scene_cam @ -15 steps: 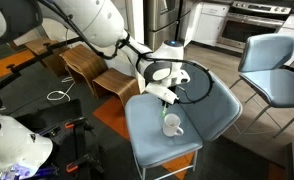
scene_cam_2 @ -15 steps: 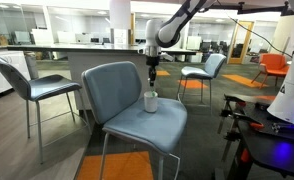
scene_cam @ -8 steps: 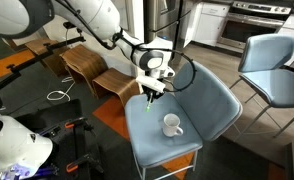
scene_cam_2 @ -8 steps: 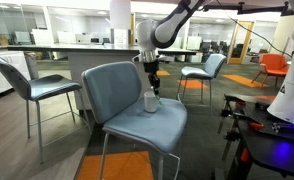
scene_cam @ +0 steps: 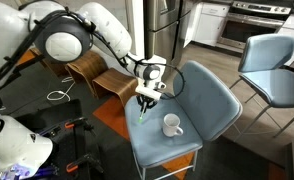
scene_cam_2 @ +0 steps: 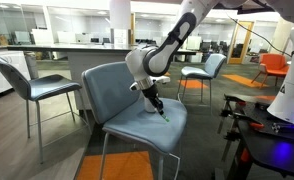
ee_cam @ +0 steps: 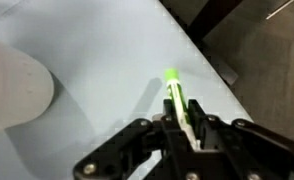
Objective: Remove the marker from the mug cup and place it on the seat
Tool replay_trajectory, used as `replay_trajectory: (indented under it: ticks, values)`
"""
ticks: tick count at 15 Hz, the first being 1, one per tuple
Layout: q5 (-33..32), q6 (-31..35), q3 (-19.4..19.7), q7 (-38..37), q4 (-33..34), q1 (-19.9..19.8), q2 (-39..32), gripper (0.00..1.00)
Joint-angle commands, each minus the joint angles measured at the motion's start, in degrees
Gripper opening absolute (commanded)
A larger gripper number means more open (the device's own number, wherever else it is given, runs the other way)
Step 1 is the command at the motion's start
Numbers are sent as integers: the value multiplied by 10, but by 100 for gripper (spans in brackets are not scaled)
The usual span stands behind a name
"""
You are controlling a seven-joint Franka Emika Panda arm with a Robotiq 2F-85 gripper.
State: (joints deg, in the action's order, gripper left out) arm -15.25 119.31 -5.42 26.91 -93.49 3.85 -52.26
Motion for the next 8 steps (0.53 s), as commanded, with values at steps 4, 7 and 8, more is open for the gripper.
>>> replay_trajectory:
  ticks: [4,7,8]
  values:
    - [-77,-76,19,-2,143,55,-98,5]
    - [-83,-79,22,-12,188,61,-128,12]
    - [-81,-79,23,-17,199,61,-133,46]
